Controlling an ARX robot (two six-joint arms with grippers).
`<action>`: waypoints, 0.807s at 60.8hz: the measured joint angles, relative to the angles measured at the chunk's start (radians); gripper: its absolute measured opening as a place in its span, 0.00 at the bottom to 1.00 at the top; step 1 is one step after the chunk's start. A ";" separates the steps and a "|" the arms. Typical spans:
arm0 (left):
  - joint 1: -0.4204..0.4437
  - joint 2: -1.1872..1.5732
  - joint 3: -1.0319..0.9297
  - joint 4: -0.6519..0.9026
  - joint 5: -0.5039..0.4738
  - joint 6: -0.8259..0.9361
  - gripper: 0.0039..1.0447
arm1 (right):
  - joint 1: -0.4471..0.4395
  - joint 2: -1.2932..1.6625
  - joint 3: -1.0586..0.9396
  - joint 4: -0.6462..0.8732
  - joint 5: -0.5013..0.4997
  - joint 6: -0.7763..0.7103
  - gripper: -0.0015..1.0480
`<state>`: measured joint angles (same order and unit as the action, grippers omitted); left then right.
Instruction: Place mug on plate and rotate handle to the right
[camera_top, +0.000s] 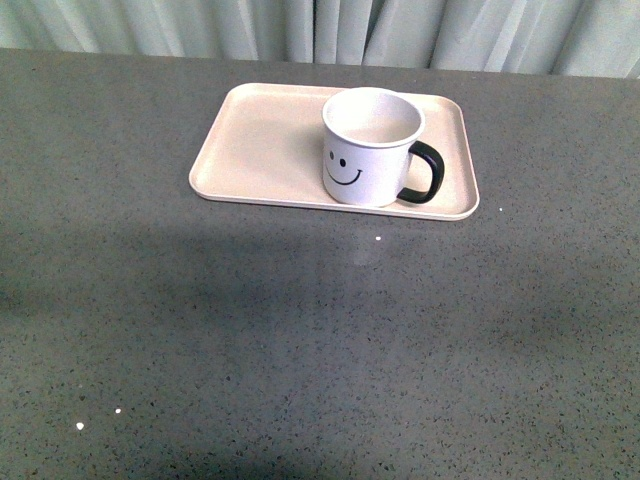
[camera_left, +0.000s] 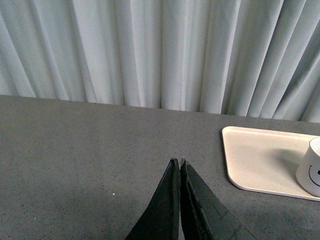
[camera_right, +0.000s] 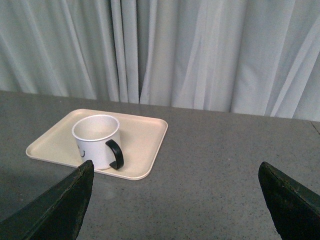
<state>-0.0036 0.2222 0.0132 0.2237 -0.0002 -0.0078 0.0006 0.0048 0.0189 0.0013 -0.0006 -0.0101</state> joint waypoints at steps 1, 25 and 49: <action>0.000 -0.005 0.000 -0.005 0.000 0.000 0.01 | 0.000 0.000 0.000 0.000 0.000 0.000 0.91; 0.001 -0.204 0.000 -0.224 0.000 0.000 0.01 | 0.000 0.000 0.000 0.000 0.000 0.000 0.91; 0.001 -0.206 0.000 -0.224 0.002 0.000 0.60 | -0.156 0.359 0.205 -0.353 -0.420 -0.106 0.91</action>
<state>-0.0025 0.0166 0.0135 -0.0002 0.0013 -0.0078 -0.1555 0.3634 0.2237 -0.3515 -0.4202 -0.1162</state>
